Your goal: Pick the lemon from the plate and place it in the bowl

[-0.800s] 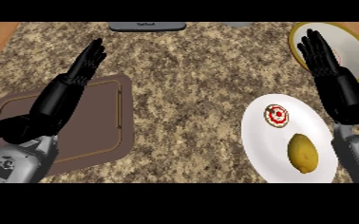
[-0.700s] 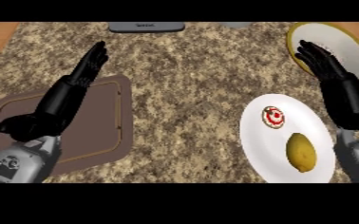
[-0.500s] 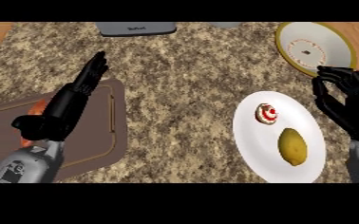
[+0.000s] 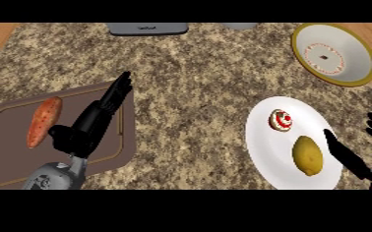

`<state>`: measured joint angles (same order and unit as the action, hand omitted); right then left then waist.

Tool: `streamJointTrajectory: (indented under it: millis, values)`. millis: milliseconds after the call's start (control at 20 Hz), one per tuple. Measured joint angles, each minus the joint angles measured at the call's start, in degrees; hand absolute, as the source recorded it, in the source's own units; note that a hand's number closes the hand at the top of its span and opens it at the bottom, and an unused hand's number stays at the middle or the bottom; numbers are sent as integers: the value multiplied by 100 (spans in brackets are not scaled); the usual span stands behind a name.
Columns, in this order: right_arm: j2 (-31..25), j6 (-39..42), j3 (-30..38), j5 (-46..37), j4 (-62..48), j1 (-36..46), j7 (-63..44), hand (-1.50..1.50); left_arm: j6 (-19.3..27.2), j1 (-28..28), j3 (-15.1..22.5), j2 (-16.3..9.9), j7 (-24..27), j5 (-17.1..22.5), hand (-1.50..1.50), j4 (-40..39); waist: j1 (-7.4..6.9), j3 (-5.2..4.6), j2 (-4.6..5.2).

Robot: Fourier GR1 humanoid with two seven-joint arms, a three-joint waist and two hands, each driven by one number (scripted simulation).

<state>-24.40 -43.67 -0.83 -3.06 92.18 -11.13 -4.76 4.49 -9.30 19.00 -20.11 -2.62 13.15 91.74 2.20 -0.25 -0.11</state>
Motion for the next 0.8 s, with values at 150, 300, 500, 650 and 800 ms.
streamJointTrajectory:
  millis: [150, 300, 500, 650, 800]
  values:
    - [-452, 21, -270, -627, 174, -196, -901, -150, -69, 33, 76, 64, 81, -39, 0, -68, -109, -6, 16]
    - [-1044, 439, -442, -1061, 303, -344, -1855, -150, -72, 16, 117, 104, 73, -85, 0, -71, -184, -16, 29]
    - [-1759, 1474, -760, -1181, 573, -451, -3115, -150, -87, -85, 179, 185, 30, -111, 0, -91, -261, -31, 52]
    - [-2139, 2418, -965, -783, 962, -349, -4053, -150, -80, -114, 224, 240, 1, -134, 0, -97, -326, -30, 54]
    - [-2423, 3206, -1011, -198, 1407, -49, -5042, -150, -87, -87, 275, 278, 12, -171, 0, -112, -367, -22, 47]
